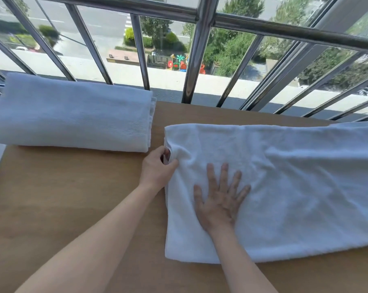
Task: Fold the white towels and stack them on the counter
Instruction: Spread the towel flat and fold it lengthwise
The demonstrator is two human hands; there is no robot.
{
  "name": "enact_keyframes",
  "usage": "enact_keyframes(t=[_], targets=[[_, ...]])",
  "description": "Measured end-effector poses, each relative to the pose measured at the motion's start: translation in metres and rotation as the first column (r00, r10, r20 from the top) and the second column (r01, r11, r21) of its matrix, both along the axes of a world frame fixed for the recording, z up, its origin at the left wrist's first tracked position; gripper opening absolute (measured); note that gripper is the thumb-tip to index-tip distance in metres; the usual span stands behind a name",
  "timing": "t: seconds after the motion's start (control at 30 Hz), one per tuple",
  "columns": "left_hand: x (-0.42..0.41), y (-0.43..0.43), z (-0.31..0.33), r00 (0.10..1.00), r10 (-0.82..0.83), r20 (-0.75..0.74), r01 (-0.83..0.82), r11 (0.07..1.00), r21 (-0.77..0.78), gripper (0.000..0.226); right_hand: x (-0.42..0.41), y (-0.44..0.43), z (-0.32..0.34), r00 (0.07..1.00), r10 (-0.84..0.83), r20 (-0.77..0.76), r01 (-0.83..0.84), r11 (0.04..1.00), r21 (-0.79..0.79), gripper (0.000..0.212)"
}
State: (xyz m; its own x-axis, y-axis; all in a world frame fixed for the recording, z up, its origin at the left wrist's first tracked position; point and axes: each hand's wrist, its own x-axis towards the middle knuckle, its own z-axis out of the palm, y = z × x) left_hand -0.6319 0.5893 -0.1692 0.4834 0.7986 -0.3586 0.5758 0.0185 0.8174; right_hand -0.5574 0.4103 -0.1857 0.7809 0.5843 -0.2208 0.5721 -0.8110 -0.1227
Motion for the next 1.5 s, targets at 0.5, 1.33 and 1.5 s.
enact_keyframes(t=[0.5, 1.33, 1.5], targets=[[0.025, -0.013, 0.0, 0.987, 0.091, 0.129, -0.112, 0.981, 0.159, 0.049, 0.015, -0.016, 0.001, 0.995, 0.096, -0.016, -0.096, 0.995, -0.009, 0.073], [0.002, -0.171, -0.02, 0.696, -0.37, -0.615, 0.679, 0.618, 0.397, 0.073, 0.057, -0.11, 0.003, 0.993, 0.112, -0.036, -0.11, 0.993, 0.033, 0.063], [0.068, -0.22, -0.021, 0.705, -0.425, -0.567, 0.696, 0.568, 0.44, 0.069, 0.133, -0.168, 0.007, 0.997, 0.072, 0.0, -0.072, 0.997, 0.036, 0.063]])
